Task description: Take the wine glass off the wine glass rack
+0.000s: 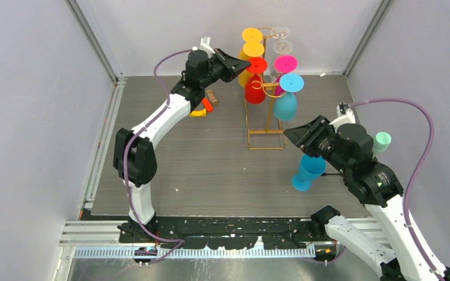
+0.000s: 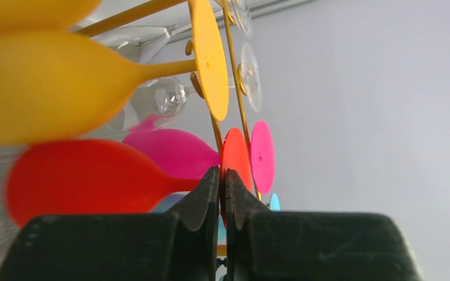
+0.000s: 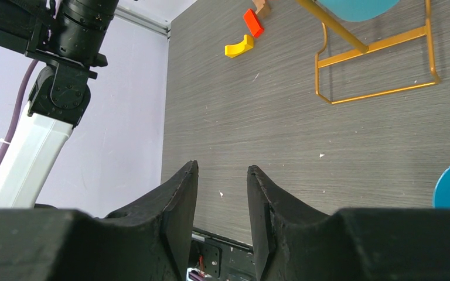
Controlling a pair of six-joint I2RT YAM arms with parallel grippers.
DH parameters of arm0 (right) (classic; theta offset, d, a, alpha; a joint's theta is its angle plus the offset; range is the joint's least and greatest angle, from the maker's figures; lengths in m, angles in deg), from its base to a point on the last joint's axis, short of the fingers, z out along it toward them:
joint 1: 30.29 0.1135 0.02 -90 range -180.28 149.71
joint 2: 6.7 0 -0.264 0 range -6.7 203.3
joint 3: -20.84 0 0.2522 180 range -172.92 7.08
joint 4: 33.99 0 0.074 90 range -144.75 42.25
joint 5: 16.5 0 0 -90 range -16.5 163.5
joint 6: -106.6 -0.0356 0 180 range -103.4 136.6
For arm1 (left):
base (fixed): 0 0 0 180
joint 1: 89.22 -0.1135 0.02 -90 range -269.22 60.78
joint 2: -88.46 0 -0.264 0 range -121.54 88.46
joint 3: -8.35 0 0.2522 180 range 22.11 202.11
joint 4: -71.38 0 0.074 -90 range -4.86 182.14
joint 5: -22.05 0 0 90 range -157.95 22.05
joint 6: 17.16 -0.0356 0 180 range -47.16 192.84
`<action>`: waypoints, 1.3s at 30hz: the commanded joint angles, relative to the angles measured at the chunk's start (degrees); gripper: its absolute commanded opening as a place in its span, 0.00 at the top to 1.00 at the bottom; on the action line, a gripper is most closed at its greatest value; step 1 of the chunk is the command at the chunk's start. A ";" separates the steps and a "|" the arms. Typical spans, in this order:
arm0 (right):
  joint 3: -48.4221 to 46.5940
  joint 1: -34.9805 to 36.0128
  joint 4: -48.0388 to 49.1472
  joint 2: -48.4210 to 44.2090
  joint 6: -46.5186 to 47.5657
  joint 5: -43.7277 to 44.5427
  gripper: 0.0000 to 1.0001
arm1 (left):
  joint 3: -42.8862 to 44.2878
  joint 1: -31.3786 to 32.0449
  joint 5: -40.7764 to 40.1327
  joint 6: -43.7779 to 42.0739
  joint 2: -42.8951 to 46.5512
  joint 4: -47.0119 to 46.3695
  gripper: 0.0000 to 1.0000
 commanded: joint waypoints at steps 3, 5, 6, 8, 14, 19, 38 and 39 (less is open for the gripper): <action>0.35 -0.19 1.57 -0.66 0.92 1.35 0.58 | 2.69 -0.04 -0.26 -3.01 3.77 2.76 1.00; 0.37 -0.19 1.50 -0.66 0.92 1.35 0.58 | 2.99 -0.04 -0.26 -3.30 4.07 2.98 1.00; 0.42 -0.19 1.53 -0.63 0.97 1.40 0.58 | 3.12 -0.04 -0.31 -3.42 4.27 3.16 1.00; 0.46 -0.19 1.56 -0.61 0.94 1.44 0.58 | 3.25 -0.04 -0.36 -3.64 4.70 3.30 1.00; 0.31 -0.17 1.72 -0.57 0.72 1.34 0.59 | 2.23 -0.08 -0.71 -3.97 6.67 3.86 1.00; 0.29 -0.19 1.74 -0.71 0.43 1.35 0.59 | 1.64 -0.20 -1.25 -4.21 7.75 4.05 1.00; 1.27 -0.19 3.63 -2.67 -0.13 0.88 0.39 | -2.49 -3.44 0.16 -5.53 12.59 5.22 1.00; 1.35 -0.19 3.67 -2.97 -0.22 0.98 0.39 | -2.37 -3.46 0.35 -5.32 12.36 5.22 1.00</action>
